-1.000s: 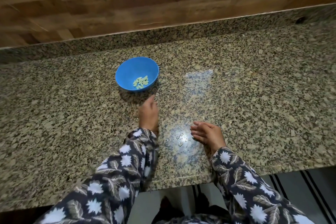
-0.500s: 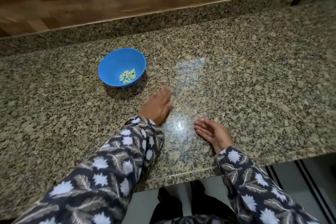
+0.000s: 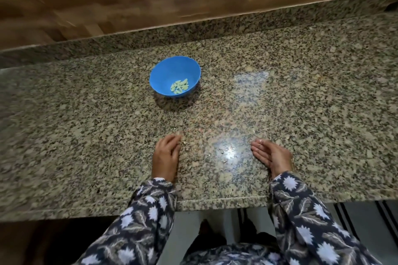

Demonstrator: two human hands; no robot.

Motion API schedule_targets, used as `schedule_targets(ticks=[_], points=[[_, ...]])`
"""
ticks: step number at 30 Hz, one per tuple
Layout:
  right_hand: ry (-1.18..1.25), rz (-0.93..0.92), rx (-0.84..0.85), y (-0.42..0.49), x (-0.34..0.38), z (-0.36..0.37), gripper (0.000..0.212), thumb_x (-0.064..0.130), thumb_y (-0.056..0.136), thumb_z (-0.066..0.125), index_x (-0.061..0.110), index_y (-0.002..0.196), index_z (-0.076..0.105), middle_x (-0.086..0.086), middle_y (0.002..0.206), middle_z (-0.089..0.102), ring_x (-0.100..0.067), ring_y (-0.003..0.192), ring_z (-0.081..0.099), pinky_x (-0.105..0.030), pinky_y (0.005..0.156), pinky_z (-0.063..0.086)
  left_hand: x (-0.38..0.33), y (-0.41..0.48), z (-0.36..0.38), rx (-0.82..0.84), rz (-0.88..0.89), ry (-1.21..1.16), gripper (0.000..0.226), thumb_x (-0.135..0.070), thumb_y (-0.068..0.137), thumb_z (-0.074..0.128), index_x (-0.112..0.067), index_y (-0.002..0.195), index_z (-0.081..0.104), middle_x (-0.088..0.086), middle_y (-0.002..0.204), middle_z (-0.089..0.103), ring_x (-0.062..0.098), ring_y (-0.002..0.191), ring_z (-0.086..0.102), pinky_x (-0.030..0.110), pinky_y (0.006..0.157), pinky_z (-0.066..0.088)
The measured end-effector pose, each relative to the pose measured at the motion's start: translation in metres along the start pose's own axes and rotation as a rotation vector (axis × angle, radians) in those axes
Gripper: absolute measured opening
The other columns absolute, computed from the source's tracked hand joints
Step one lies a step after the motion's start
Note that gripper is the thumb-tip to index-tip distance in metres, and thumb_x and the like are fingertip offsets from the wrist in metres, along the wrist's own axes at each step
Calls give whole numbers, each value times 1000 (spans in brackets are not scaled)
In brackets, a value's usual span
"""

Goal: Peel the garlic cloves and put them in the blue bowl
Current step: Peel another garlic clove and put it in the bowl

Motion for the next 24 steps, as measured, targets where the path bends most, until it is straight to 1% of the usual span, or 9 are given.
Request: schedule_targets(ticks=[3, 6, 10, 13, 15, 17, 19, 22, 24], points=[[-19, -9, -6, 1, -2, 0, 26, 8, 93, 47, -12, 107, 58, -22, 101, 63, -10, 58, 68, -19, 59, 56, 4, 6, -1, -1, 19, 5, 27, -12, 88, 60, -11, 115, 65, 5, 112, 60, 12, 102, 47, 22, 88, 39], [-49, -15, -19, 3, -3, 0, 25, 7, 93, 47, -11, 104, 59, -24, 101, 63, -10, 59, 69, -21, 61, 56, 8, 11, -4, -48, -69, -46, 22, -15, 87, 62, -8, 107, 67, 7, 103, 62, 18, 92, 56, 31, 83, 51], [-52, -23, -24, 2, -4, 1, 25, 7, 93, 47, -12, 105, 59, -22, 98, 64, -10, 59, 68, -21, 62, 56, 22, 13, -13, -117, -215, 13, 25, -20, 88, 60, -15, 111, 66, 12, 111, 61, 23, 98, 55, 30, 79, 49], [-41, -24, -25, 2, -4, 1, 24, 6, 92, 47, -12, 103, 59, -22, 97, 63, -10, 58, 68, -23, 64, 55, 11, 9, -10, -136, -8, 168, 40, -35, 94, 48, -17, 128, 55, 10, 133, 52, 23, 120, 48, 31, 96, 39], [-38, -21, -21, 3, -4, 0, 24, 6, 92, 47, -11, 103, 59, -22, 97, 63, -11, 58, 68, -23, 65, 55, -4, 6, 2, -5, 118, 187, 56, -48, 97, 23, -17, 144, 32, 4, 150, 31, 18, 137, 29, 30, 111, 22], [-40, -12, -15, 3, -4, 0, 24, 7, 92, 47, -11, 102, 59, -21, 96, 64, -10, 59, 69, -22, 63, 56, -13, 6, 19, 151, 90, 200, 66, -54, 95, 4, -16, 149, 6, 1, 156, 4, 15, 144, 8, 27, 114, 5], [-31, -10, -19, 2, -4, 0, 25, 7, 92, 48, -12, 103, 60, -22, 96, 64, -11, 61, 69, -21, 62, 56, -18, 8, 33, 223, 30, 273, 73, -60, 91, -4, -14, 147, -9, 4, 153, -13, 17, 144, -5, 32, 117, -2], [-23, -11, -27, 2, -4, 0, 25, 7, 91, 48, -11, 104, 60, -22, 96, 65, -12, 63, 69, -21, 63, 57, -45, -4, 52, 346, 133, 333, 73, -59, 92, -2, -11, 145, -12, 7, 152, -18, 18, 143, -12, 36, 118, -2], [-15, -3, -27, 1, -4, 1, 25, 7, 91, 48, -11, 104, 60, -21, 95, 65, -12, 64, 70, -21, 63, 57, -69, -22, 62, 428, 271, 291, 79, -63, 86, -12, -12, 147, -9, 6, 154, -14, 16, 143, -11, 37, 119, 1]])
Point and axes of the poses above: each hand's wrist, its own y-axis towards the middle knuckle, its own z-axis out of the palm, x = y × z, the point moved 1 cm from there along y, towards the middle knuckle
